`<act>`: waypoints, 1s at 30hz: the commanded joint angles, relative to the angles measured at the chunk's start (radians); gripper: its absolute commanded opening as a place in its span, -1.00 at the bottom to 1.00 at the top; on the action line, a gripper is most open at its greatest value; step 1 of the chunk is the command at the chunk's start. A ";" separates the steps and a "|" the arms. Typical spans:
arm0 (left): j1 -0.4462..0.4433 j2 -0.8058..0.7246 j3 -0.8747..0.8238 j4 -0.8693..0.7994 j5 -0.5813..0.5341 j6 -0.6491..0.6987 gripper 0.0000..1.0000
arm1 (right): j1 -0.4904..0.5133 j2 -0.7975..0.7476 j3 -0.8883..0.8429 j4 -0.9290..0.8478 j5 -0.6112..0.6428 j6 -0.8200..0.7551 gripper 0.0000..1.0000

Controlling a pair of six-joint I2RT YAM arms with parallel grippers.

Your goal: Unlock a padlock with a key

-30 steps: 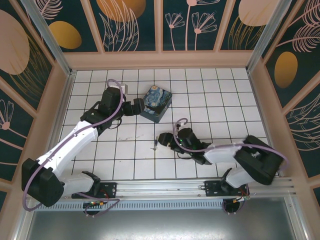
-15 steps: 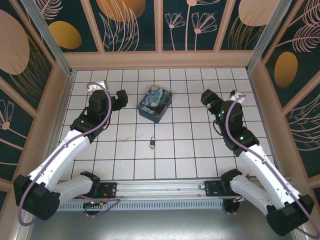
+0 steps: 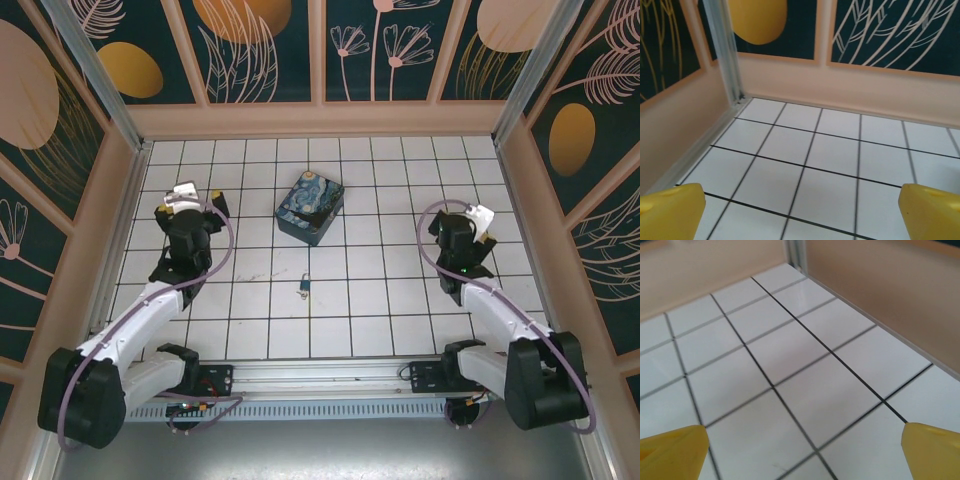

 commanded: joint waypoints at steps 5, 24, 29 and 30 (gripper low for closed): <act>0.103 0.126 -0.171 0.403 0.083 0.079 0.98 | -0.067 0.053 -0.173 0.538 -0.140 -0.171 0.97; 0.263 0.455 -0.301 0.883 0.375 0.081 0.97 | -0.149 0.444 -0.287 1.182 -0.546 -0.356 0.97; 0.265 0.463 -0.283 0.859 0.388 0.083 0.98 | -0.247 0.442 -0.193 0.999 -0.667 -0.273 0.98; 0.270 0.467 -0.278 0.854 0.393 0.078 0.98 | -0.247 0.439 -0.193 0.997 -0.664 -0.275 0.98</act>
